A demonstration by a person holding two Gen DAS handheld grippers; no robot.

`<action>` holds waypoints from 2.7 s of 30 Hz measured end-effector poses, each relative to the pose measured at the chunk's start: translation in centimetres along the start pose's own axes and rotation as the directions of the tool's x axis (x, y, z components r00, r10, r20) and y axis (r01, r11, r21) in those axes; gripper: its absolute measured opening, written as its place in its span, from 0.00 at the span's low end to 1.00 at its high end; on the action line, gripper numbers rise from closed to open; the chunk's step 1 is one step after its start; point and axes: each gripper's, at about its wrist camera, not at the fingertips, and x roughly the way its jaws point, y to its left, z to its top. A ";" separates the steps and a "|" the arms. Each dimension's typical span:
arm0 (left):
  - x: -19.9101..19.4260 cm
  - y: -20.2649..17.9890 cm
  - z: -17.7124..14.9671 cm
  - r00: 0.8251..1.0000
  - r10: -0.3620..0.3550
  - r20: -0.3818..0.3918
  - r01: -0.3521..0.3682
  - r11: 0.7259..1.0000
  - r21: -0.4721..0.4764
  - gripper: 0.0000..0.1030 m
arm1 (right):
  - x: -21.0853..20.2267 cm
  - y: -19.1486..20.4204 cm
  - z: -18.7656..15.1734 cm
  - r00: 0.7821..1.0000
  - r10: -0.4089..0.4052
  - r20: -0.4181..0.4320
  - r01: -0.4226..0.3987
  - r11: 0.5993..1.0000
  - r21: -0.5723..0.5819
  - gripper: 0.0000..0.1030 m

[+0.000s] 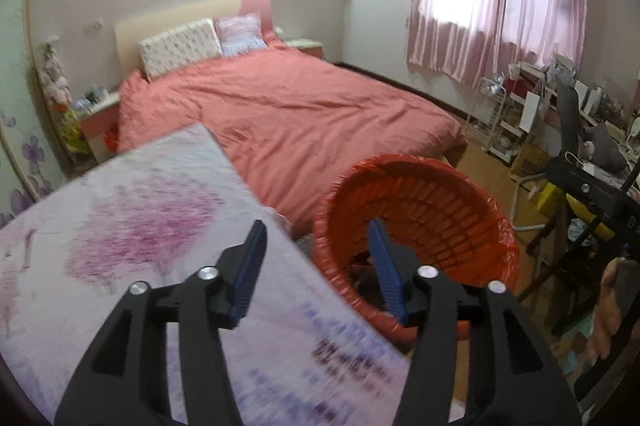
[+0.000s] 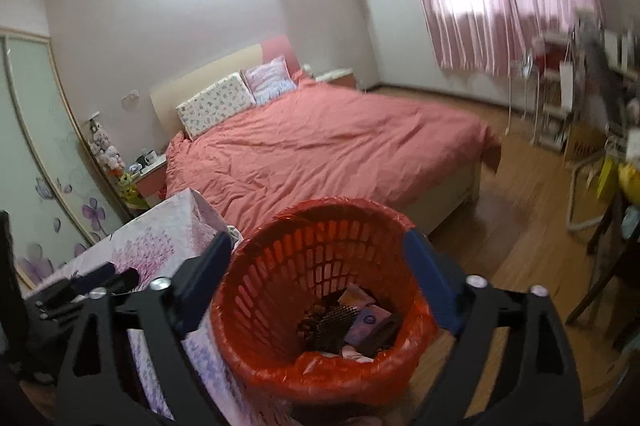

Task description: Collect trash

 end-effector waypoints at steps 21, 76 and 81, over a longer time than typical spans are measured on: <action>-21.4 5.7 -14.3 0.912 0.352 0.211 -0.310 0.927 -0.210 0.96 | -14.2 8.1 -8.7 0.956 -0.172 0.236 0.217 0.959 -0.181 0.98; -23.0 5.1 -19.4 0.920 0.390 0.039 -0.361 0.883 -0.301 0.96 | -14.3 9.1 -12.6 0.962 -0.267 0.050 0.272 0.948 -0.164 0.98; -23.2 4.8 -19.2 0.915 0.401 0.046 -0.369 0.878 -0.304 0.96 | -14.4 9.1 -12.5 0.964 -0.261 0.056 0.267 0.950 -0.163 0.98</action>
